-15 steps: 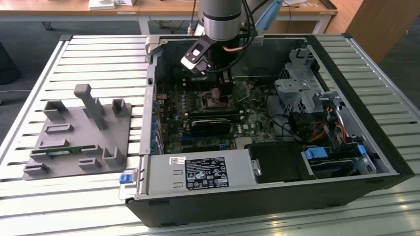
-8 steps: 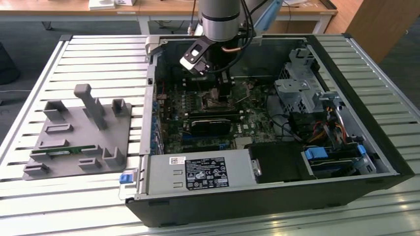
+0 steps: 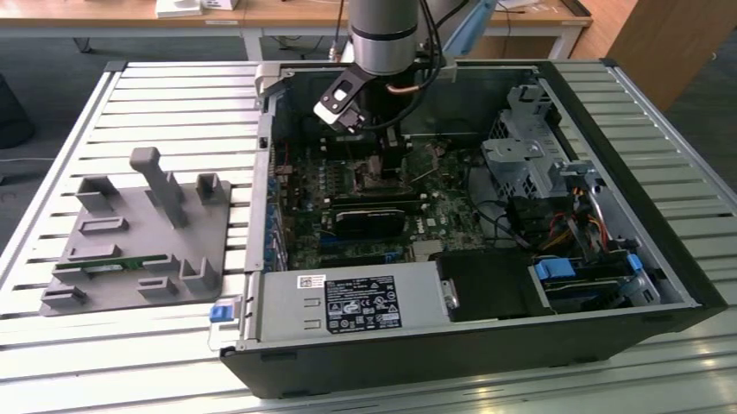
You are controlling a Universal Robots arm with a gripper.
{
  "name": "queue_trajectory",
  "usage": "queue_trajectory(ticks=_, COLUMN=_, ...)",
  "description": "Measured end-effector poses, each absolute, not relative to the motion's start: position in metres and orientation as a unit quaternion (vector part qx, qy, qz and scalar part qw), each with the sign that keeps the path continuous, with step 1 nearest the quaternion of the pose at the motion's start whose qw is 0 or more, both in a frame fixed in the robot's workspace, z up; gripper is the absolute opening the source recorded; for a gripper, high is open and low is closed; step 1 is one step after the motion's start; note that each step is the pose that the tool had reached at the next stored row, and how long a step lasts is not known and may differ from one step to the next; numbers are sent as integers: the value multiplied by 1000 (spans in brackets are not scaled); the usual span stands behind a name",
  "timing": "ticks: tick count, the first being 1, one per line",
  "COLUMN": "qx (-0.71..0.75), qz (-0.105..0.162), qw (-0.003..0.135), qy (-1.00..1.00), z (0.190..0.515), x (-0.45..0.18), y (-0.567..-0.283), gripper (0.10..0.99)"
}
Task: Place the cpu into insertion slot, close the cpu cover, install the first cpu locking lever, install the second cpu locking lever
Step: 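Place the cpu into insertion slot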
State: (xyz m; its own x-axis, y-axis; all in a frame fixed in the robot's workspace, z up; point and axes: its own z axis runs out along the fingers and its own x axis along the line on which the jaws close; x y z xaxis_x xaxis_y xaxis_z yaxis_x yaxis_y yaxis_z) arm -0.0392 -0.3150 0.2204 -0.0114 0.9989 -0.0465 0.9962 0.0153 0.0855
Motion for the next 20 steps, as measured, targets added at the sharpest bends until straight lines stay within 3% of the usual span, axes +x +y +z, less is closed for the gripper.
queue_trajectory(ticks=20, qx=707, qz=14, qw=47, qy=705, z=207, x=-42, y=-311, gripper=537)
